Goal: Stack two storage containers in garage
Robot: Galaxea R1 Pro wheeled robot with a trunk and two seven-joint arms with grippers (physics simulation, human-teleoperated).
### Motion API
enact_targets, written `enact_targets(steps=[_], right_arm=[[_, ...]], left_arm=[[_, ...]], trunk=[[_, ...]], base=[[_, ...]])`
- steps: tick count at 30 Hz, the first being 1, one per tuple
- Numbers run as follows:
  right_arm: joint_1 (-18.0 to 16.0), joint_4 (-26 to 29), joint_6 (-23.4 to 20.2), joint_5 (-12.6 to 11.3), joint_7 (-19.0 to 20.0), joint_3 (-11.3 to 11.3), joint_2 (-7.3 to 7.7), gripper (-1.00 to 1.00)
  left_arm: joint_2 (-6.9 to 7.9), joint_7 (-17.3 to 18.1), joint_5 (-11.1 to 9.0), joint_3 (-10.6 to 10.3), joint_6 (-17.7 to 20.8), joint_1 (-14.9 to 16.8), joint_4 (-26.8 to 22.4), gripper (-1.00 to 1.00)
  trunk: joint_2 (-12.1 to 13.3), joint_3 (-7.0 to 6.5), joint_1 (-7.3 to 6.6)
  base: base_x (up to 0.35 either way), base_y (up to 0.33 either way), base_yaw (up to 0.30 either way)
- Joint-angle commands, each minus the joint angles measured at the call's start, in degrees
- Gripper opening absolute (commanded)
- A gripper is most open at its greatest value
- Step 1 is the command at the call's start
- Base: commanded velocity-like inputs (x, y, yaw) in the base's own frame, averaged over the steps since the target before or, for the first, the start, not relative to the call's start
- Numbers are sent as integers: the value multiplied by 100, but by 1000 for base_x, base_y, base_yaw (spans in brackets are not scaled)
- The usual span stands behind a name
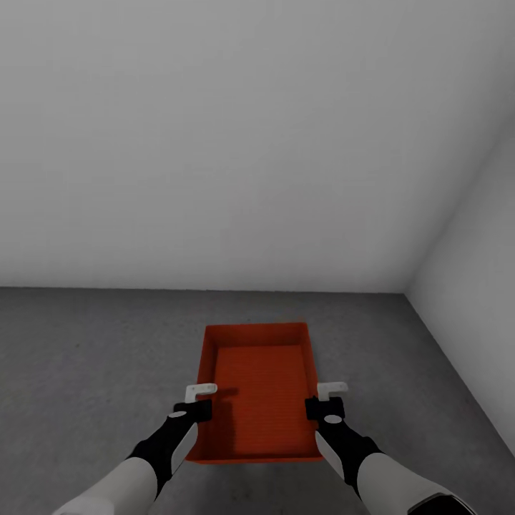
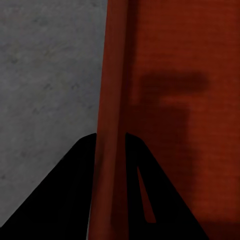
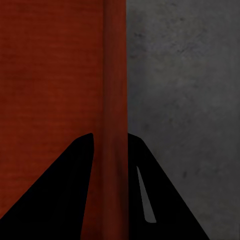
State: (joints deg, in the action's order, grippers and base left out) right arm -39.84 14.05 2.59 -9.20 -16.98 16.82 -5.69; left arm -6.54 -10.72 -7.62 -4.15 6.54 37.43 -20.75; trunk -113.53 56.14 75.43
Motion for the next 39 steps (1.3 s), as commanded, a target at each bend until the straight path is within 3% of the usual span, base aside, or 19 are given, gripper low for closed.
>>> enact_targets(steps=[1, 39], right_arm=[[-6, 142, 22, -35, 1, -109, -2, -100], [-6, 138, 23, -38, 19, -109, 9, -100]], left_arm=[[4, -71, -11, 25, 36, -2, -8, -100], [4, -71, -11, 23, 37, -1, 1, -100]], trunk=[[-43, 23, 22], [-1568, 705, 856]], base=[[0, 0, 0], [0, 0, 0]])
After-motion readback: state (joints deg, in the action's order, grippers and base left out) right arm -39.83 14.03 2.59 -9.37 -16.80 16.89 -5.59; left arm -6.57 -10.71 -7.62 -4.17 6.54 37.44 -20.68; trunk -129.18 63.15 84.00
